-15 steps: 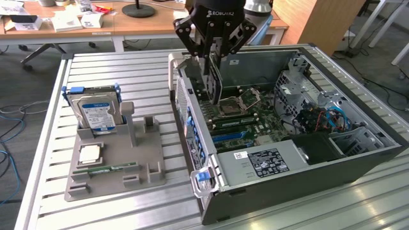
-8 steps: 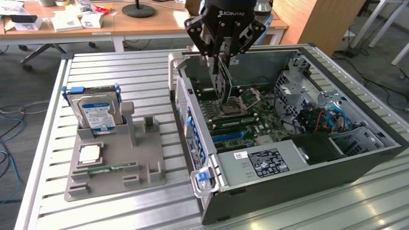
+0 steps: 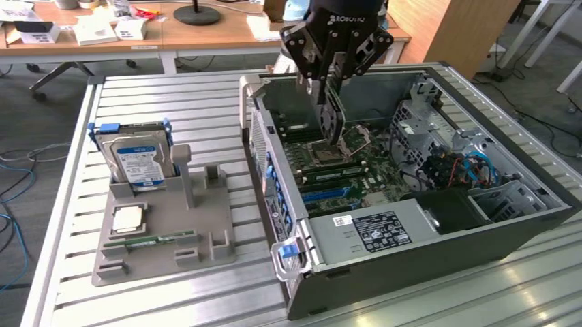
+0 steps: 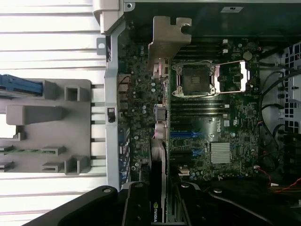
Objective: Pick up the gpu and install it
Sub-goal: 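Pick up the gpu and move the gpu toward the slot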
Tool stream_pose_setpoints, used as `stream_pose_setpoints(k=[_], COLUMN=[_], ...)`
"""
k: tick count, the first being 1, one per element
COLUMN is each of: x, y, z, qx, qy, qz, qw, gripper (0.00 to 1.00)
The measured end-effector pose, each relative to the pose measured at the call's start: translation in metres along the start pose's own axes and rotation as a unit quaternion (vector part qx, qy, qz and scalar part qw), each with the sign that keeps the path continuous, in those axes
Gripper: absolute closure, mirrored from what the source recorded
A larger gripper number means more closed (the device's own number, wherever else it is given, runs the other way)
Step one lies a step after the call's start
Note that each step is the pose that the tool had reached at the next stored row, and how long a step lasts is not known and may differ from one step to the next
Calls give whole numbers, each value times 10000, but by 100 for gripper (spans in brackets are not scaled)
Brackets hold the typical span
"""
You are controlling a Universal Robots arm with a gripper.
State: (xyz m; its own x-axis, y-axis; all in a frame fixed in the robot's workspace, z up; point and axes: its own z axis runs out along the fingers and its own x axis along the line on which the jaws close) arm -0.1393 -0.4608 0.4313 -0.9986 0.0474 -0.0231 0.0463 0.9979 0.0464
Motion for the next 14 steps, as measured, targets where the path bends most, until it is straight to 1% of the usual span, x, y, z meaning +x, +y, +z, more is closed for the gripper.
stream_pose_setpoints(k=[14], x=[-335], y=[15], z=[8], qx=[0], qy=[0], qz=[0], qw=[10000], gripper=[74])
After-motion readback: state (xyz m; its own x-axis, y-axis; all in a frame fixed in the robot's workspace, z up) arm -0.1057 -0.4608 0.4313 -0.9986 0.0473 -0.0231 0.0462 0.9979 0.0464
